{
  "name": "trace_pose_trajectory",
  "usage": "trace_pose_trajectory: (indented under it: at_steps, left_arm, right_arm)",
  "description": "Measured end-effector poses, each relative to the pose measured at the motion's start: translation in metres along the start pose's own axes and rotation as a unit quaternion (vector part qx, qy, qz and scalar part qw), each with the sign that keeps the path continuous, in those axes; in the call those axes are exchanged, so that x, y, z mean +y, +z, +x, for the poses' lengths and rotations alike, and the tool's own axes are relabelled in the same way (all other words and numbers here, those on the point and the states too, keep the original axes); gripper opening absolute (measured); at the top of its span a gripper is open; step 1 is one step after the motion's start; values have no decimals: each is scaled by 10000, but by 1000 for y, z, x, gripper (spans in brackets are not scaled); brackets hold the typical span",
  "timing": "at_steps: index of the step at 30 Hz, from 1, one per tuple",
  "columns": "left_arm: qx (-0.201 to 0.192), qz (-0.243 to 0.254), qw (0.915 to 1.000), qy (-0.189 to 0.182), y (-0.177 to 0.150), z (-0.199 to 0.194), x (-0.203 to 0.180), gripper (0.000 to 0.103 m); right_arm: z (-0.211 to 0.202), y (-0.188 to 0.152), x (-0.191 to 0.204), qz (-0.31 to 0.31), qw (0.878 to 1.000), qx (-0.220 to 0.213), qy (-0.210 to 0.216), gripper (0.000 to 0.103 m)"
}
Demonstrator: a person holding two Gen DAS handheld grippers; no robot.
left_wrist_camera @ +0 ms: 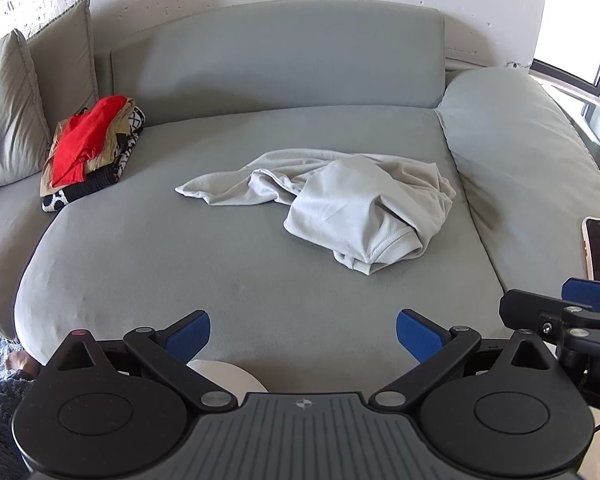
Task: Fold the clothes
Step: 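Grasp the crumpled white T-shirt with the right gripper and lift it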
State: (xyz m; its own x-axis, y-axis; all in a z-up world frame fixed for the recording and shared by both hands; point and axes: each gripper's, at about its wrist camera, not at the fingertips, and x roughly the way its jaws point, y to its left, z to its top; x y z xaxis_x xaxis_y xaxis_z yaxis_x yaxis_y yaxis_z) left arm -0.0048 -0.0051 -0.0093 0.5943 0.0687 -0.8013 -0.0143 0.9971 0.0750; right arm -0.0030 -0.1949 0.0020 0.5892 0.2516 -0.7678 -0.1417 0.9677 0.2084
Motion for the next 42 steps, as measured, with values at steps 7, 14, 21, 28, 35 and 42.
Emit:
trace_pose_trajectory:
  at_steps: [7, 14, 21, 28, 35, 42]
  left_arm:
    - [141, -300, 9994, 118, -4, 18, 19, 101]
    - [339, -701, 9966, 270, -5, 42, 48, 92]
    - [288, -1017, 9938, 354, -5, 62, 70, 89]
    - [311, -1582, 9850, 609, 4, 81, 102, 92]
    - [368, -1721, 9835, 407, 7, 100, 115, 93]
    - [480, -1749, 9833, 162, 3, 112, 116, 93]
  right_arm:
    - [35, 8, 1, -241, 9996, -110, 104, 71]
    - [82, 14, 4, -520, 9978, -99, 407, 63]
    - [132, 20, 48, -1574, 9824, -79, 998, 55]
    - [195, 45, 80, -2362, 9693, -95, 675, 55]
    - [248, 53, 72, -2673, 9620, 376, 410, 70]
    - [253, 65, 68, -2298, 9728, 201, 192, 24]
